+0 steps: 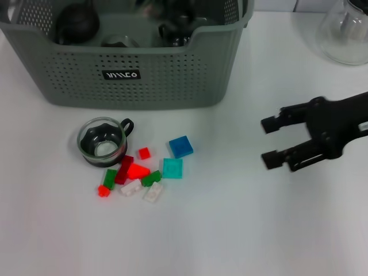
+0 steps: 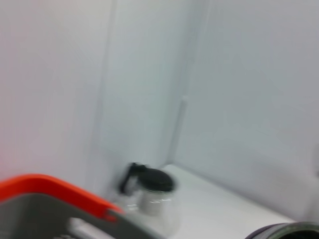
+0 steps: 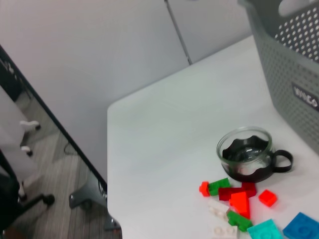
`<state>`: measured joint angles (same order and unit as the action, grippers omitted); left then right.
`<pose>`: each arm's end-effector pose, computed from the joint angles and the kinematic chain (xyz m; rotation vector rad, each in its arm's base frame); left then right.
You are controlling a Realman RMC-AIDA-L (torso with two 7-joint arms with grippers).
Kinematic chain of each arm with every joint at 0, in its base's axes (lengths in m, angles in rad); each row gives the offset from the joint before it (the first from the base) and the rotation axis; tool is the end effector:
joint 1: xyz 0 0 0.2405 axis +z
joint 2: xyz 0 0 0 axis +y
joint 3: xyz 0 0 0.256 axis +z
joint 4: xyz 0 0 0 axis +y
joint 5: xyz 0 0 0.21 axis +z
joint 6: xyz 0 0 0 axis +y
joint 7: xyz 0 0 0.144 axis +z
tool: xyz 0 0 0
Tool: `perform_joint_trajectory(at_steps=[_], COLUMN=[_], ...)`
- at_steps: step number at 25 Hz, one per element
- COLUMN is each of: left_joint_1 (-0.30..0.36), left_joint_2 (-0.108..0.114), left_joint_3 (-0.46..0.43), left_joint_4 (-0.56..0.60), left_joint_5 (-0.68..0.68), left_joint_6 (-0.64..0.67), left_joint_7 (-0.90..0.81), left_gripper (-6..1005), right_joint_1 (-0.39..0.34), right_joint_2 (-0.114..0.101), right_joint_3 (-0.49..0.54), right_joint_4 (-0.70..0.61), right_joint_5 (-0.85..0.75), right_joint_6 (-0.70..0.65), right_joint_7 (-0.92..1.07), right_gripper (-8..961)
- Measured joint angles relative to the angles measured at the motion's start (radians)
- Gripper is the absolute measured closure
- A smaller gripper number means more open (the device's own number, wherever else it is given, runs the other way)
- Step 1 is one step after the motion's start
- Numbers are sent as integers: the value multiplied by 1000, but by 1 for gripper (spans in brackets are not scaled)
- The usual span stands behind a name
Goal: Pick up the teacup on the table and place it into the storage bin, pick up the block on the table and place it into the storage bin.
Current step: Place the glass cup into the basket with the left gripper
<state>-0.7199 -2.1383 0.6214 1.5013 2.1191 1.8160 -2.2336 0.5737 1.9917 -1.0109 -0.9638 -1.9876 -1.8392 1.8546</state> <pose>-0.1147 0.3608 0.1150 -2.6645 -0.6742 -0.5973 0.2030 0.3215 0.0317 2.9354 -0.6607 -0.3680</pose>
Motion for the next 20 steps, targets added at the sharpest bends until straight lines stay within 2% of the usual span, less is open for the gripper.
perform_joint_trajectory(at_steps=[3,6,10,13,17,20], left_joint_1=[-55,-127,-244,-310,-354,-380], left_joint_2=[24,65,106,115,103,104], left_joint_3=[125,255,288,290,294,328], left_joint_4=[-22,-110,-318,-448,-540,-612], left_joint_5=[127,283,437,550,685,736], left_joint_6=[-183,-350,-467,-548,-635,-691], left_joint_7=[-78,-179,-254,-287,-319,-351], left_gripper=[951,951,951,951,951,951], right_joint_1=[-5,-4,-6,-12,-9,-4], right_joint_2=[-14,-28,-35,-36,-36,-31], right_joint_3=[35,43,51,54,78,91], right_joint_4=[19,56,81,83,91,92], right_joint_5=[-6,-14,-14,-18,-47,-67], right_joint_6=[-23,-30,-30,-25,-23,-22], right_joint_7=[10,16,15,13,11,10], right_gripper=[26,26,25,25,25,25])
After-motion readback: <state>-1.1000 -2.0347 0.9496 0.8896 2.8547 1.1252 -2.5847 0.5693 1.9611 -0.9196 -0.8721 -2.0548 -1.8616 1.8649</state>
